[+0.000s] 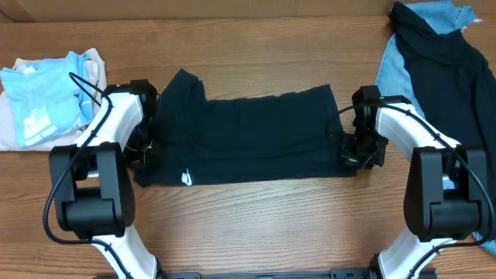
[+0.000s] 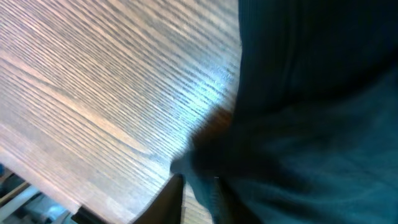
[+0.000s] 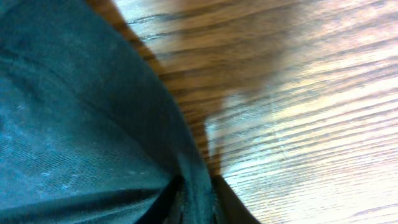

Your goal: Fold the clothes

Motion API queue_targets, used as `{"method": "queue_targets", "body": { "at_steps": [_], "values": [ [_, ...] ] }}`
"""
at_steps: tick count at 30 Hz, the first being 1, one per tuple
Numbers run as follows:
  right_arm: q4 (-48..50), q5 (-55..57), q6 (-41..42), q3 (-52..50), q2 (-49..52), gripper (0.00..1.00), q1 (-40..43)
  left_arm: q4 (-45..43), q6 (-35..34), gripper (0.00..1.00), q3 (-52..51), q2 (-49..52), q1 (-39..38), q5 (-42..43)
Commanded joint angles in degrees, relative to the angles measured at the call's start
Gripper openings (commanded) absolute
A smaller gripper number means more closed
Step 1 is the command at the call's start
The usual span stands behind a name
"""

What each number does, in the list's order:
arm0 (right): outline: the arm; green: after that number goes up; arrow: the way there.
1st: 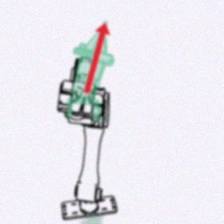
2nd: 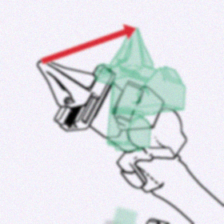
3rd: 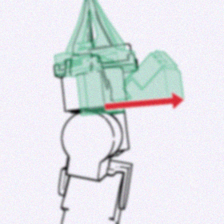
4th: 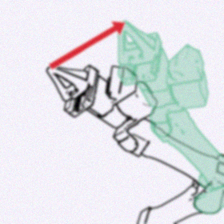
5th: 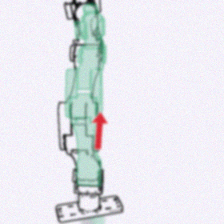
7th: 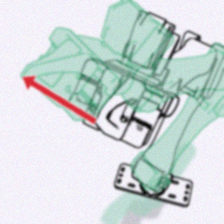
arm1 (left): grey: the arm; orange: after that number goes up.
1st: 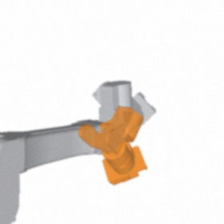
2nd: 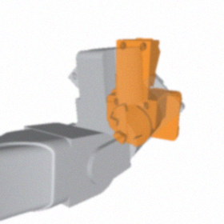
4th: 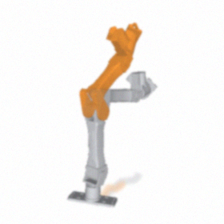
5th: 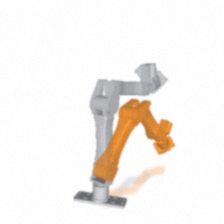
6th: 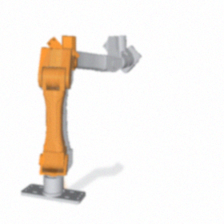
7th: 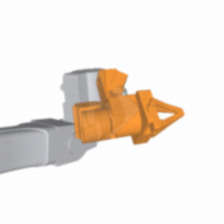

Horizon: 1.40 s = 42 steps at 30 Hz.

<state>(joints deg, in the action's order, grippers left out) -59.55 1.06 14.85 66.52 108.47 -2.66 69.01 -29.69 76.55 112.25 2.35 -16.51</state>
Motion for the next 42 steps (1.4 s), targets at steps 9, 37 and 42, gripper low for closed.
{"method": "queue_targets", "body": {
  "at_steps": [9,37,42],
  "values": [
    [1.4,1.4,0.2,3.4,-9.9,0.37,0.2,-4.0,2.5,0.48,0.6,-15.2,0.3,4.8],
    [1.7,-2.3,-1.7,7.5,-16.8,0.49,0.2,-27.9,27.9,0.77,29.3,16.5,1.1,28.1],
    [1.7,-2.2,-1.7,7.5,-16.8,0.49,0.2,-29.0,28.0,0.75,29.3,19.7,1.1,28.2]
  ]
}}
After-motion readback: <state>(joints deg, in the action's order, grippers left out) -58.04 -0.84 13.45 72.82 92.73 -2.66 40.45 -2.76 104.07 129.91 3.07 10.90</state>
